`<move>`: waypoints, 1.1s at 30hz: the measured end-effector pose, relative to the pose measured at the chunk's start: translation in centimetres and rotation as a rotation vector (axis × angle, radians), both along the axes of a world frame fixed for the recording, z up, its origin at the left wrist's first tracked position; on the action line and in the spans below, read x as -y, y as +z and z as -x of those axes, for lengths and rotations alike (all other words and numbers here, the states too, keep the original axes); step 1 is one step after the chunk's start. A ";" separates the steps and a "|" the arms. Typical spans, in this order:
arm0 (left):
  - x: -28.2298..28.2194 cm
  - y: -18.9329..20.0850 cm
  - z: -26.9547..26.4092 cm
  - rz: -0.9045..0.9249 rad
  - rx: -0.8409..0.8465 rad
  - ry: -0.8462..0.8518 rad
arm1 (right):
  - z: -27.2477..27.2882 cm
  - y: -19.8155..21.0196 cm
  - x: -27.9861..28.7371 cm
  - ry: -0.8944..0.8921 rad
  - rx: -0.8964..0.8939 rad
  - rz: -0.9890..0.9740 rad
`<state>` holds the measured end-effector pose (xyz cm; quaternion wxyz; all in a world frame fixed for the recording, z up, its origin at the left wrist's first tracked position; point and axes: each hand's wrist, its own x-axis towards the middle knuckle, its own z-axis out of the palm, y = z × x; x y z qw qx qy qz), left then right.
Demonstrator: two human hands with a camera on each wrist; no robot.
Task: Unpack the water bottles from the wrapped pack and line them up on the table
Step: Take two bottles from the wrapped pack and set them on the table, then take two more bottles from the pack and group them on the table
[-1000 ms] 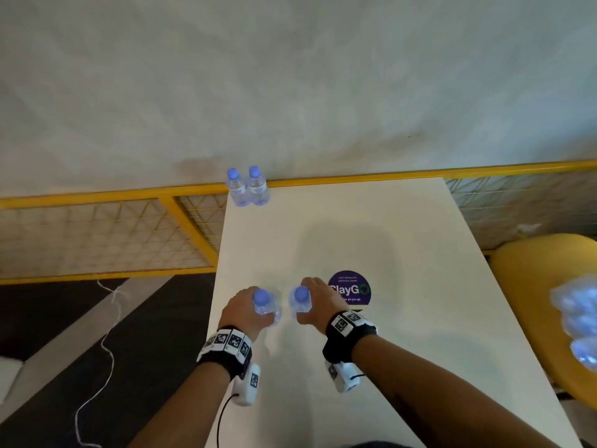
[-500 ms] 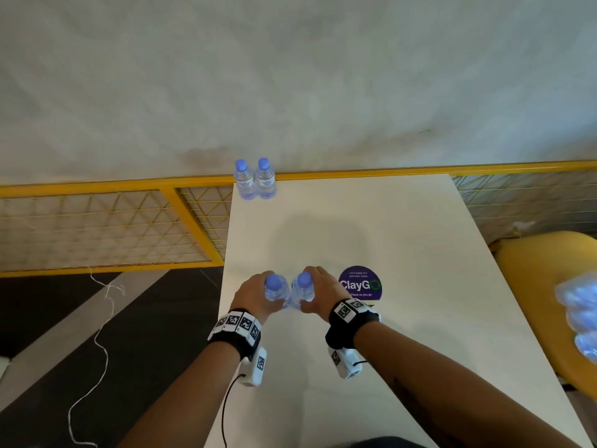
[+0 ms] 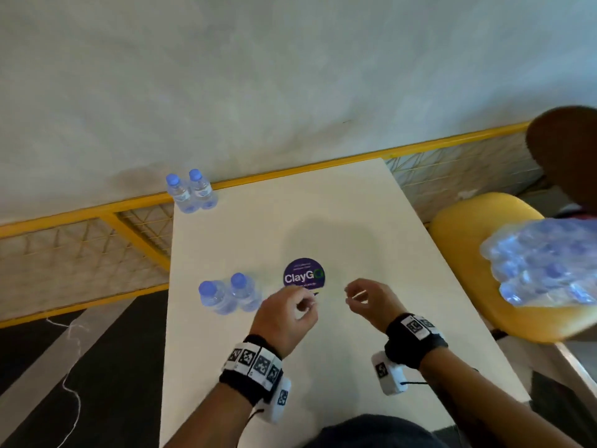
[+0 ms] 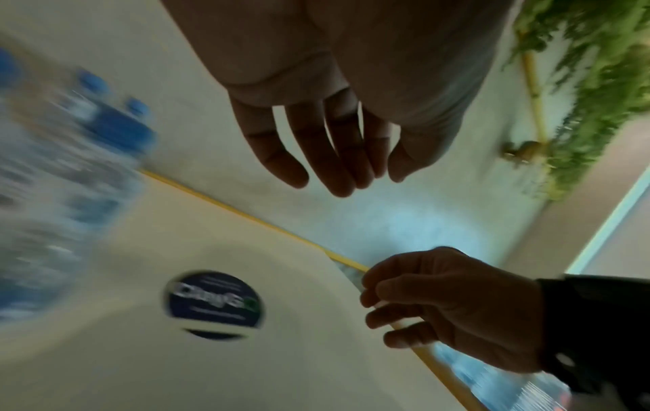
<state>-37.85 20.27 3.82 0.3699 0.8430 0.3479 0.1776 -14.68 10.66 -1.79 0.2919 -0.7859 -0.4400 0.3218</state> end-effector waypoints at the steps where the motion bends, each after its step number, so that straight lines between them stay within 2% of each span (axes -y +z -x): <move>1: 1.3 -0.2 -2.7 -0.004 -0.012 -0.090 | -2.4 0.0 2.3 -0.072 0.005 0.005; 4: 5.5 -0.7 -11.4 -0.003 -0.075 -0.337 | -9.4 0.5 9.6 -0.287 0.011 0.051; 7: 9.8 -1.2 -19.9 0.031 -0.116 -0.488 | -16.6 0.3 16.6 -0.546 0.019 0.065; 11: 15.8 -2.4 -30.0 0.184 -0.179 -0.537 | -25.4 -0.2 24.2 -0.812 0.025 0.067; 15: 21.2 -3.9 -38.0 0.360 -0.276 -0.574 | -33.3 -1.0 28.7 -0.946 0.079 0.129; 18: 24.2 -5.2 -42.8 0.506 -0.341 -0.473 | -38.3 -2.7 29.7 -0.988 0.050 0.164; 24: 27.5 -6.9 -48.0 0.763 -0.304 -0.160 | -43.3 -5.9 29.8 -0.984 -0.074 0.155; 28: 28.6 -8.6 -49.9 0.768 -0.410 0.002 | -44.7 -7.9 29.8 -0.990 -0.177 0.097; 33: 27.1 -9.6 -52.3 0.710 -0.341 0.179 | -45.6 -8.4 29.6 -0.971 -0.167 0.095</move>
